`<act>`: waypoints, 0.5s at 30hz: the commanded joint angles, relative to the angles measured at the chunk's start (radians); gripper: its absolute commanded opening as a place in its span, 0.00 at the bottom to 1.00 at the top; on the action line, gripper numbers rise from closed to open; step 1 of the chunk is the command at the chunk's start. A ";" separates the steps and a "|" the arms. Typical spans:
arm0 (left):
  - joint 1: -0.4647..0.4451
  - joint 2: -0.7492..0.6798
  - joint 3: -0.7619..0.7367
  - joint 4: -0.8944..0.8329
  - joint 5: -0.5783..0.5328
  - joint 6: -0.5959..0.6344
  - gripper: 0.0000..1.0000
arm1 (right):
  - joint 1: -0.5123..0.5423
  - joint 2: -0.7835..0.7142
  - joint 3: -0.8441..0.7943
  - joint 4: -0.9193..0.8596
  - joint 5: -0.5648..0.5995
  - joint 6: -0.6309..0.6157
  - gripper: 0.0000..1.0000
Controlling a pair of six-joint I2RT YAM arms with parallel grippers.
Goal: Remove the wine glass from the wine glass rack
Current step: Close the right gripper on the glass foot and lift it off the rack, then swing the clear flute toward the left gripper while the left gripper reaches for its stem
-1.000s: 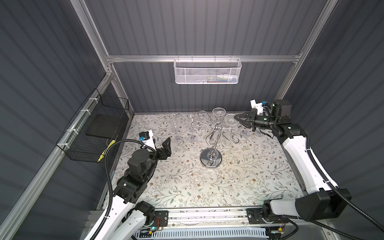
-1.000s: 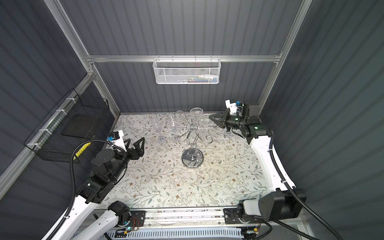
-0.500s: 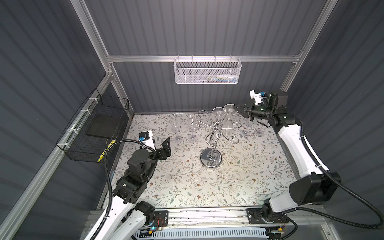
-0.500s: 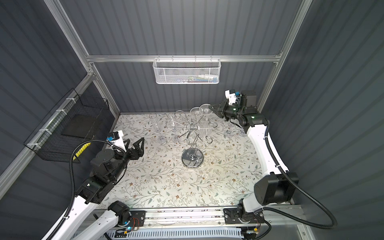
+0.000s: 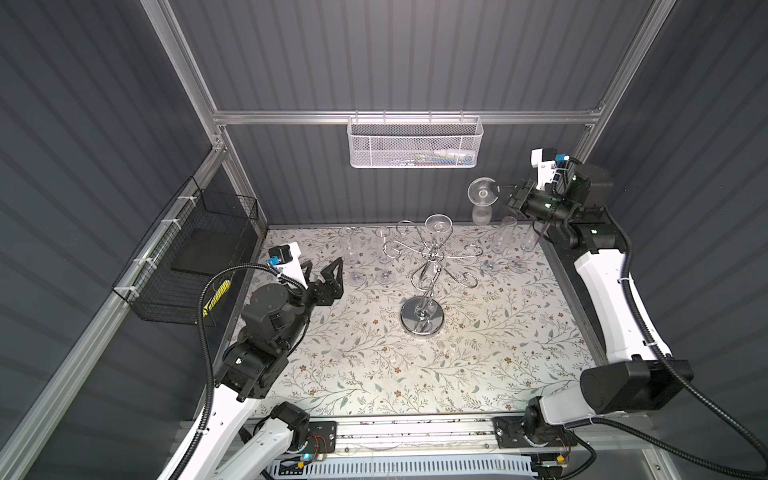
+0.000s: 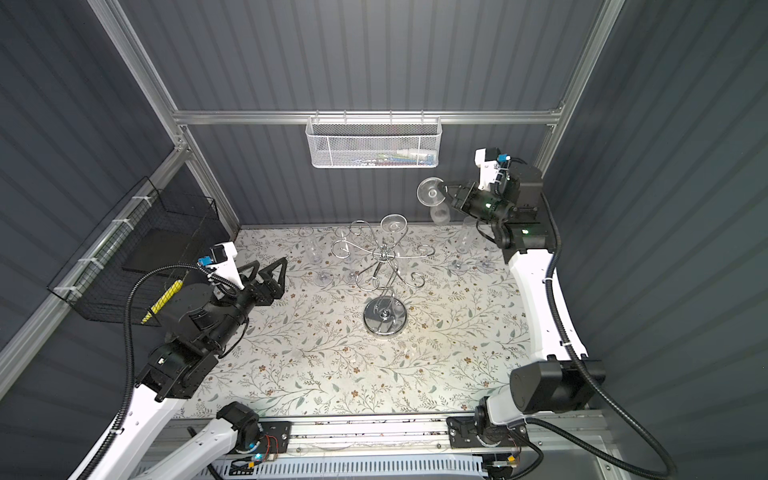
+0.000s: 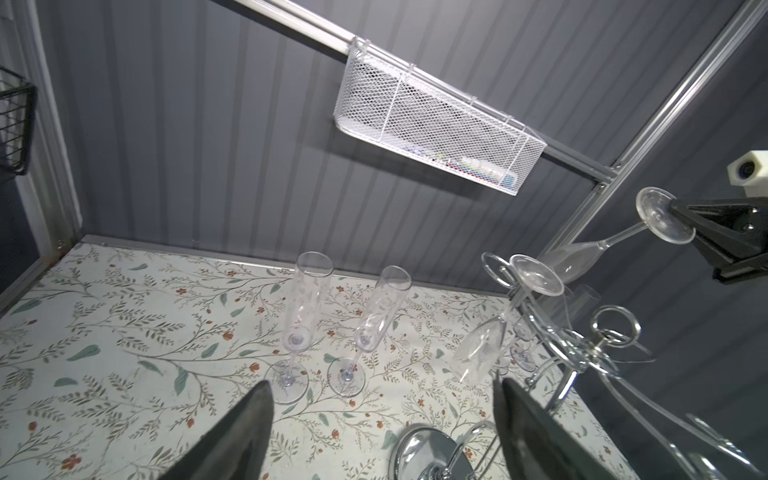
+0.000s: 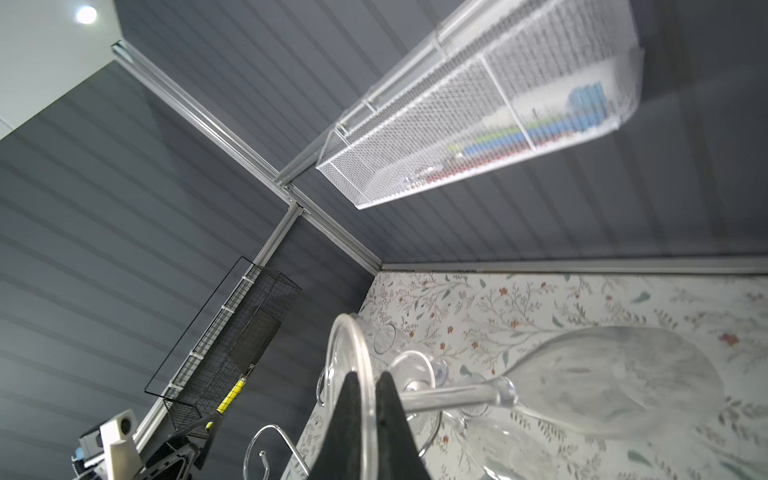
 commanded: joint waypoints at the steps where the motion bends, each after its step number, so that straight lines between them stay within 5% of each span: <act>1: 0.002 0.034 0.073 0.014 0.116 -0.047 0.85 | 0.001 -0.078 -0.006 0.192 -0.053 -0.092 0.00; 7: 0.002 0.127 0.164 0.113 0.338 -0.177 0.85 | 0.054 -0.273 -0.260 0.488 -0.151 -0.241 0.00; 15: 0.000 0.295 0.225 0.392 0.668 -0.338 0.85 | 0.230 -0.488 -0.438 0.378 -0.228 -0.684 0.00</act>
